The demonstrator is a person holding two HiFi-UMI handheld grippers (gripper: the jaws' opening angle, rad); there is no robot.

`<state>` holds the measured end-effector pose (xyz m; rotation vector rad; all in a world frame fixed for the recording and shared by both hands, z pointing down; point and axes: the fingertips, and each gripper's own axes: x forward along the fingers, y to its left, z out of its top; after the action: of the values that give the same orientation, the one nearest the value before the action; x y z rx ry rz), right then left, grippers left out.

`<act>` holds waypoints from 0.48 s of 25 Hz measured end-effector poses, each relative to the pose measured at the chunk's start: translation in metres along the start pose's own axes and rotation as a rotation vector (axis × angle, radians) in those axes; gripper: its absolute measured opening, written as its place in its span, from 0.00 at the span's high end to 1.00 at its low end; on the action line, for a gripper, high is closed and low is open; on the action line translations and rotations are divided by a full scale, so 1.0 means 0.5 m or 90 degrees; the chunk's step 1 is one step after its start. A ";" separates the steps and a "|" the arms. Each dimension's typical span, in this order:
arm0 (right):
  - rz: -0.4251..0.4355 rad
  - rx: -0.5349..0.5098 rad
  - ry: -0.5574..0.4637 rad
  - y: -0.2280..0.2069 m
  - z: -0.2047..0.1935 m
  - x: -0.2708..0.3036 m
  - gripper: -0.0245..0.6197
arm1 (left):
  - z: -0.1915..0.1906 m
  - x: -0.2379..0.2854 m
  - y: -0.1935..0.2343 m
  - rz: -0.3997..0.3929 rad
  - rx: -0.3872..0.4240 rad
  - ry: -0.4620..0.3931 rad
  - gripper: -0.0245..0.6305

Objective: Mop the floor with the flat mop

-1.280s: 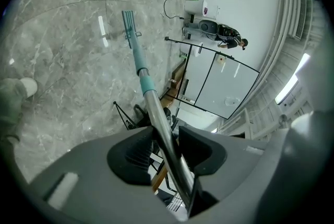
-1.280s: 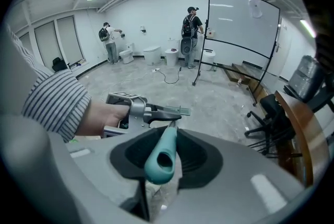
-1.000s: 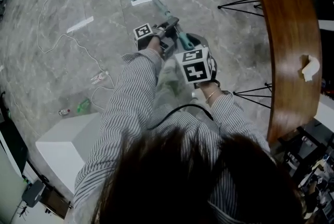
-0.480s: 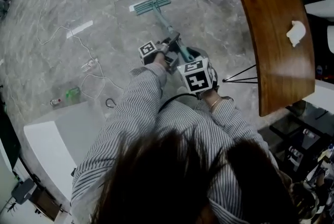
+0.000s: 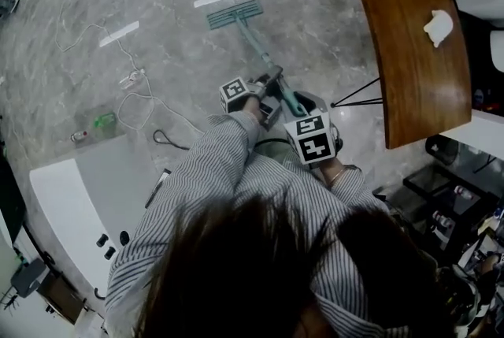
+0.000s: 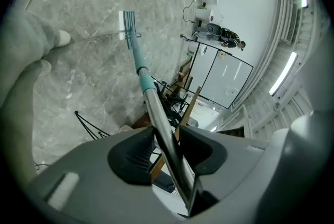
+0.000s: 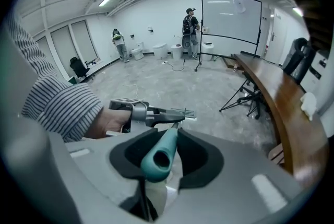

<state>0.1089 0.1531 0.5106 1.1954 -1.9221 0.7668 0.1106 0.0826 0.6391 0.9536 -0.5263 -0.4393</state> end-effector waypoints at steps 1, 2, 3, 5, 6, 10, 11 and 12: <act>0.001 0.003 0.000 0.003 -0.009 -0.010 0.78 | -0.013 -0.007 0.004 0.004 -0.003 0.004 0.73; 0.001 0.005 0.000 0.007 -0.016 -0.018 0.78 | -0.023 -0.013 0.009 0.009 -0.005 0.014 0.73; -0.001 0.006 -0.001 0.011 -0.021 -0.024 0.78 | -0.029 -0.020 0.016 0.015 -0.003 0.027 0.73; -0.004 0.009 -0.005 0.018 -0.024 -0.028 0.78 | -0.033 -0.034 0.021 0.022 0.005 0.046 0.73; -0.005 0.010 -0.008 0.022 -0.020 -0.026 0.78 | -0.031 -0.039 0.017 0.020 0.010 0.049 0.73; -0.010 0.005 -0.016 0.034 -0.005 -0.021 0.77 | -0.018 -0.044 -0.001 -0.010 0.016 0.051 0.73; -0.010 0.005 -0.017 0.034 -0.005 -0.021 0.78 | -0.018 -0.044 0.002 -0.011 0.012 0.051 0.73; -0.010 0.006 -0.019 0.033 -0.006 -0.022 0.77 | -0.018 -0.044 0.006 -0.009 0.007 0.051 0.73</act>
<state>0.0980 0.1671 0.5016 1.2340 -1.9329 0.7544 0.0990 0.1027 0.6324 0.9813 -0.4508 -0.4093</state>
